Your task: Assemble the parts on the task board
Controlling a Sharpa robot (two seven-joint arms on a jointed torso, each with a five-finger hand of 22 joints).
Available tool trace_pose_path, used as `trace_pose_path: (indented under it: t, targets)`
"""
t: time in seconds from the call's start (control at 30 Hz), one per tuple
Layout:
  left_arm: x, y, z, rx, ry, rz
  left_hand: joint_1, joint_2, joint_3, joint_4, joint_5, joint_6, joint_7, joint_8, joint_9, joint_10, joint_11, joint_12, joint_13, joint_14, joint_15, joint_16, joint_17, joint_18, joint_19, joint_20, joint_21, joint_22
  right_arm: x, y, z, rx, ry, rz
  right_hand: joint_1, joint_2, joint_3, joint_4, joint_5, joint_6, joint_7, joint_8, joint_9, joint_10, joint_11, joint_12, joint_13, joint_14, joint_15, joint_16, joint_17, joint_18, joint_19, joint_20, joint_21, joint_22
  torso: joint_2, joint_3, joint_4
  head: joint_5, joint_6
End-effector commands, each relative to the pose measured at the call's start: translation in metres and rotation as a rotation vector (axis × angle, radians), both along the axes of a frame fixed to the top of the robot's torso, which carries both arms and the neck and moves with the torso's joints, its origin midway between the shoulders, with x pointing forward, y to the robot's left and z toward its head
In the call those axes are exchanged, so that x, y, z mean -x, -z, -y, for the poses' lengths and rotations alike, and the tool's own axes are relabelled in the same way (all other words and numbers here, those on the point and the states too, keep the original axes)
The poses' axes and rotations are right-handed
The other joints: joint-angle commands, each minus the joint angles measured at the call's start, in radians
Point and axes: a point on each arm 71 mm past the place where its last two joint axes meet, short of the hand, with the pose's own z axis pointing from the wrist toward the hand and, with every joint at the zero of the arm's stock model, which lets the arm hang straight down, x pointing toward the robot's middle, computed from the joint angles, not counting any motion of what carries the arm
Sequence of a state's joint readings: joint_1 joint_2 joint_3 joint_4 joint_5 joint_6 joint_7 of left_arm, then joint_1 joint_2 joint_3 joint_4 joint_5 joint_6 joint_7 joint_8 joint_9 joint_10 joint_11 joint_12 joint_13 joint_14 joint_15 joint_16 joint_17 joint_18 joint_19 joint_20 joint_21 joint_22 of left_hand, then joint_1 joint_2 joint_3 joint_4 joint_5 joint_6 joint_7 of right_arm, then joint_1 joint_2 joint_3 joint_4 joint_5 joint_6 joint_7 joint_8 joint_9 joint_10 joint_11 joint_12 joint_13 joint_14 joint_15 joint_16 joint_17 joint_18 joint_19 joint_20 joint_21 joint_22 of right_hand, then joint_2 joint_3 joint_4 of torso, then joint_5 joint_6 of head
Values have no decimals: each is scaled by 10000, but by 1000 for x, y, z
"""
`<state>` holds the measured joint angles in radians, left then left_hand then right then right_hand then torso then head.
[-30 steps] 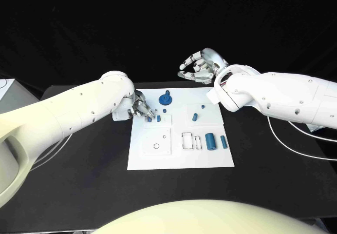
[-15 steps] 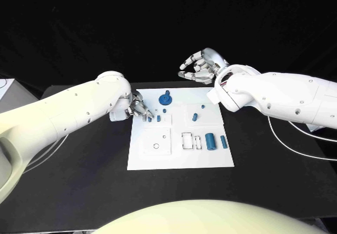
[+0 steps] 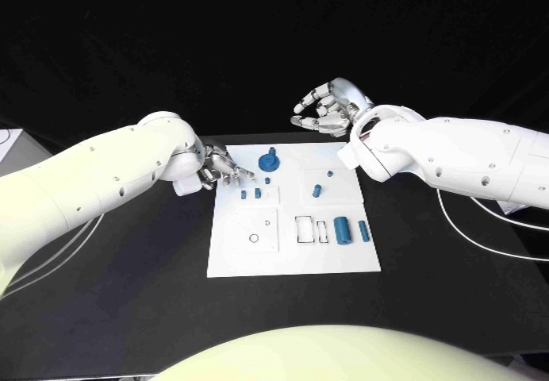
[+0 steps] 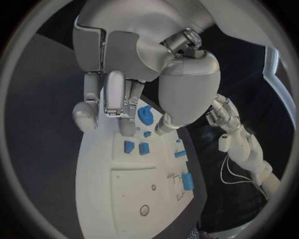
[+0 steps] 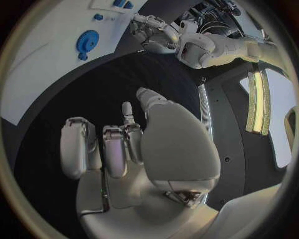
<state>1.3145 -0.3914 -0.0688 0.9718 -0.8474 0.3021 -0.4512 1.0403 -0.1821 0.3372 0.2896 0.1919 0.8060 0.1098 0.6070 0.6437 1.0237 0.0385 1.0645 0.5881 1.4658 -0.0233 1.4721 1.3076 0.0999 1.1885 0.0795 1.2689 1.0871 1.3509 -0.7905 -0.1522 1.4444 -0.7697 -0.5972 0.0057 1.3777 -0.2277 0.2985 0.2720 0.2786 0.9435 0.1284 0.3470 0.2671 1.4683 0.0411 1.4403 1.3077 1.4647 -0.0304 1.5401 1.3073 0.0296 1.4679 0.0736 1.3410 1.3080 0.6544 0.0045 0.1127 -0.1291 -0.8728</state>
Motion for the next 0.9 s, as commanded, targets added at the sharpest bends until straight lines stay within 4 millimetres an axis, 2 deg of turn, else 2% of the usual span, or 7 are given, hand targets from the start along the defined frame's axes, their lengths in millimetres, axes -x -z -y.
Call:
trace_pose_path:
  t: [0.03,0.2,0.27,0.3,0.43,0.6,0.9]
  targets:
    - [1,-6,8,2301,-320,-233,117,18,-117,10,-35,-193,108,-32,-65,-221,84,-104,-162,96,86,-73,491,199,-143,82,-113,-139,1,0,-1,32,-116,25,-63,2,37,6,30,-23,34,-32,10,133,81,-38,1808,922,73,-25,2105,137,407,50,-65,2023,19,-3,-15,-2,2]
    - [-3,-18,8,3283,-180,1434,1773,252,297,-312,164,-841,435,-195,-415,-1173,400,-578,-613,-1096,394,-1017,-1293,585,-1734,385,-1486,-1848,1,0,1,34,-92,30,-63,2,37,6,30,-23,34,-32,10,133,81,-38,1808,922,73,-25,2105,137,407,50,-65,2023,18,-1,-12,-52,2]
    - [-4,-23,9,3455,68,2374,2296,166,589,-502,181,-993,496,-242,-531,-1468,460,-748,-773,-1655,446,-1433,-2051,746,-2439,445,-2107,-2604,1,0,1,34,-84,30,-63,2,37,6,30,-23,34,-32,10,133,81,-38,1808,922,73,-25,2105,137,407,50,-65,2023,19,-5,-3,-62,2]
    - [-5,-26,10,3549,260,2975,2884,32,1052,-772,180,-1072,580,-276,-683,-2005,561,-1157,-1069,-2809,555,-2297,-3409,807,-3007,536,-2666,-3079,1,0,2,35,-82,27,-67,11,43,8,35,-26,33,-35,11,130,80,-43,1805,920,74,-30,2098,140,402,50,-83,2019,17,-9,-1,-48,2]
    - [-3,-29,14,3724,966,4884,3297,-388,1452,-1024,71,-1337,716,-318,-966,-2640,765,-1912,-1716,-3865,747,-2913,-4609,806,-3236,716,-3060,-3281,1,0,3,35,-65,19,-58,14,51,2,40,-34,33,-41,10,85,80,-109,1765,910,75,-55,2059,160,373,51,-193,1991,6,-7,1,-67,2]
    - [4,-23,24,3509,2080,6433,3829,-523,1925,-1540,115,-1498,766,-297,-1323,-2946,866,-2459,-2335,-4209,825,-2879,-5074,824,-3263,792,-3138,-3300,1,1,3,14,-41,24,-44,7,69,-16,49,-87,51,-71,5,14,93,-204,1707,885,83,-109,1976,191,324,57,-369,1947,21,-21,-11,-54,2]
    - [12,3,42,2034,3633,6725,3782,-706,2347,-1993,103,-1283,589,-597,-1994,-3112,933,-3007,-3006,-4358,879,-2571,-5456,827,-3395,831,-2871,-3047,1,1,2,-117,-81,81,-48,-39,340,-99,45,-281,115,-133,68,-1460,133,-2471,197,291,108,-1389,283,676,-517,97,-3366,1062,34,3,-42,-31,2]
